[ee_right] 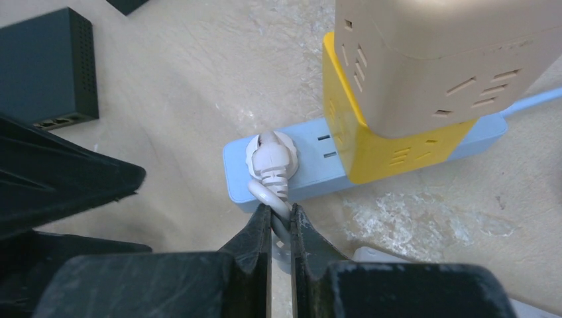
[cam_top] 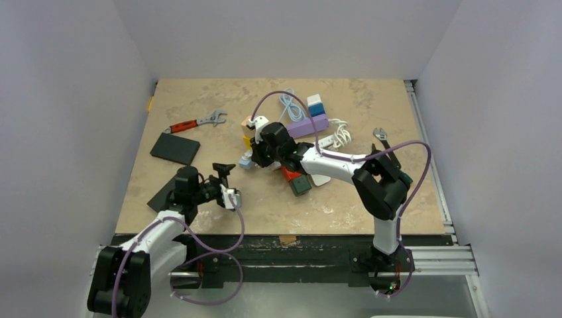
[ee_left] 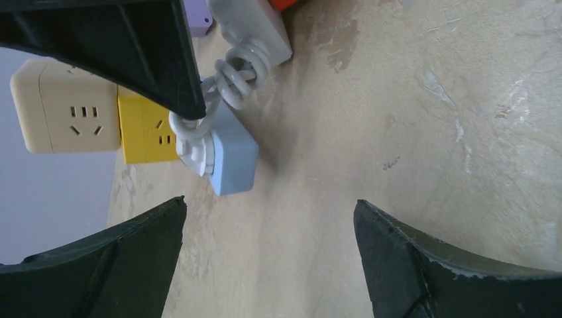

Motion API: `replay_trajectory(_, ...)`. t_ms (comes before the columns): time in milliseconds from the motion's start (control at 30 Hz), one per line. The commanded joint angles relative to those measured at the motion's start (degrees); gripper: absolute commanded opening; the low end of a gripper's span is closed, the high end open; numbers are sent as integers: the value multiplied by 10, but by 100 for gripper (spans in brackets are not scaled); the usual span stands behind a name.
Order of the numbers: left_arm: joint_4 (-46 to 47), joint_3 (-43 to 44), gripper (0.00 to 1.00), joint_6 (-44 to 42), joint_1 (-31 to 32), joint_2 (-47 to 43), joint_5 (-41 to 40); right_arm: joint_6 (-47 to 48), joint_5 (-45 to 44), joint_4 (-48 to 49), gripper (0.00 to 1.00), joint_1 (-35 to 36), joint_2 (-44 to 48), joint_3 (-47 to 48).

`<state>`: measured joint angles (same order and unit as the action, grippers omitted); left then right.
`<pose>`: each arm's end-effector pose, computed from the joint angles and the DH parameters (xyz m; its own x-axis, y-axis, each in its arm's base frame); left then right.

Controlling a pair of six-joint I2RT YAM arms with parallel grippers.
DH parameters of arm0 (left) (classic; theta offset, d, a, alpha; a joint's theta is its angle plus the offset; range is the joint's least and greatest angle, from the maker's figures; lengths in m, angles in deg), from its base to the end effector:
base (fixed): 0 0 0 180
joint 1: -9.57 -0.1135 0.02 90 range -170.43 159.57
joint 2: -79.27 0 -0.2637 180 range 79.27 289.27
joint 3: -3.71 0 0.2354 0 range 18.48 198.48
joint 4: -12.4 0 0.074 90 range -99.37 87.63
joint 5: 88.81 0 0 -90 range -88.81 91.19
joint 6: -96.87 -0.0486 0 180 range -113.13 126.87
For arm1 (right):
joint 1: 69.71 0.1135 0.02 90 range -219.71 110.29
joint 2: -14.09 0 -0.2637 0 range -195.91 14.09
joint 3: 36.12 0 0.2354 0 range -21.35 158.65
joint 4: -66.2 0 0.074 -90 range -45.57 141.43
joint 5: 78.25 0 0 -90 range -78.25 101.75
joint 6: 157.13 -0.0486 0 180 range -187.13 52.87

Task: Pull the plug off the socket
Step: Pick up the socket from the center of the board.

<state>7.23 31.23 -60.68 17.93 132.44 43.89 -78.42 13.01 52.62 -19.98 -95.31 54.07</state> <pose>0.1618 -0.0571 0.1665 0.4377 0.6222 -0.6491 0.7293 0.1765 0.6610 0.2790 0.3310 0.2184 -0.4950 -0.2815 -0.8221 -0.6912 0.7008 0.1763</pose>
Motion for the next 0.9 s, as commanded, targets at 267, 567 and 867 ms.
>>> replay_trajectory(267,289,11,65,-42,31,124,-31,-76,98,109,0,-2,88,0)
replay_trajectory(567,280,28,62,-39,32,128,-37,-83,110,112,0,-3,116,-25)
replay_trajectory(867,280,41,32,-15,34,120,-45,-95,125,113,0,-3,108,-19)
